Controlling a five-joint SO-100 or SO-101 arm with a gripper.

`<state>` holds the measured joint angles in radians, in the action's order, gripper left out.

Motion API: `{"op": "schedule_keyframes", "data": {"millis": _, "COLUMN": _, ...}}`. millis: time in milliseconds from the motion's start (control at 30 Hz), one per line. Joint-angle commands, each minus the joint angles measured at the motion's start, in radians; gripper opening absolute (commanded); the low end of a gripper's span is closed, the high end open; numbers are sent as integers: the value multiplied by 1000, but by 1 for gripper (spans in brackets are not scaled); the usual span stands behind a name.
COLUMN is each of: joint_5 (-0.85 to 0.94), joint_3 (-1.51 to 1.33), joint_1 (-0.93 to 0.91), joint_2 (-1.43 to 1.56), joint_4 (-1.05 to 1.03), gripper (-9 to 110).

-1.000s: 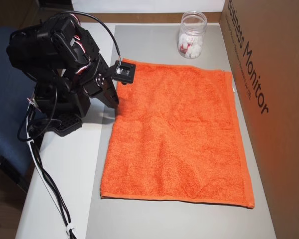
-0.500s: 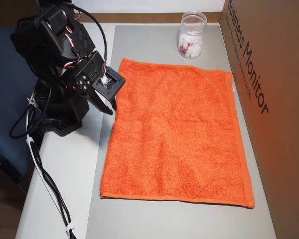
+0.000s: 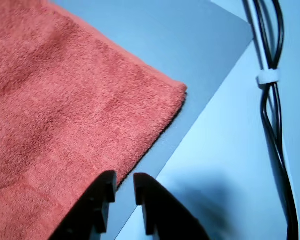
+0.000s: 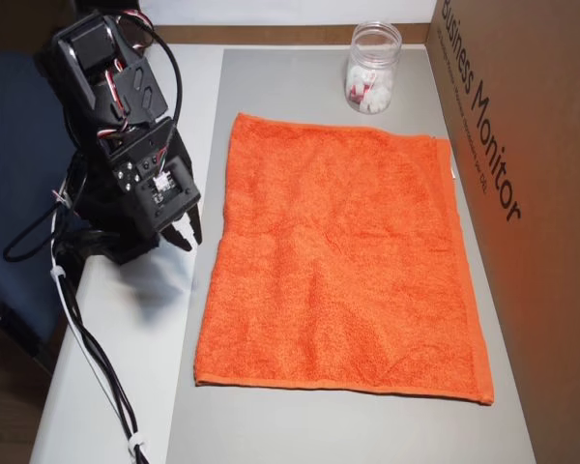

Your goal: Fold the blanket.

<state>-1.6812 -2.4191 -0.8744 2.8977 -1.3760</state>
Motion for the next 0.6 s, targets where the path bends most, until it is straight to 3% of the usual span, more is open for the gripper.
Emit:
{"op": "schedule_keyframes", "data": {"millis": 0, "joint_5": -8, "joint_3": 60, "joint_1": -63, "joint_2": 0, "joint_4": 0, "gripper": 3}}
{"op": "schedule_keyframes", "data": {"millis": 133, "joint_5": -8, "joint_3": 95, "joint_1": -115, "joint_2": -57, "joint_4": 0, "gripper": 4}}
{"op": "schedule_keyframes", "data": {"millis": 333, "joint_5": -8, "joint_3": 187, "joint_1": -126, "joint_2": -222, "joint_4": 3, "gripper": 18}}
{"op": "schedule_keyframes", "data": {"millis": 567, "joint_5": -8, "joint_3": 207, "joint_1": -126, "joint_2": -339, "joint_4": 20, "gripper": 25}}
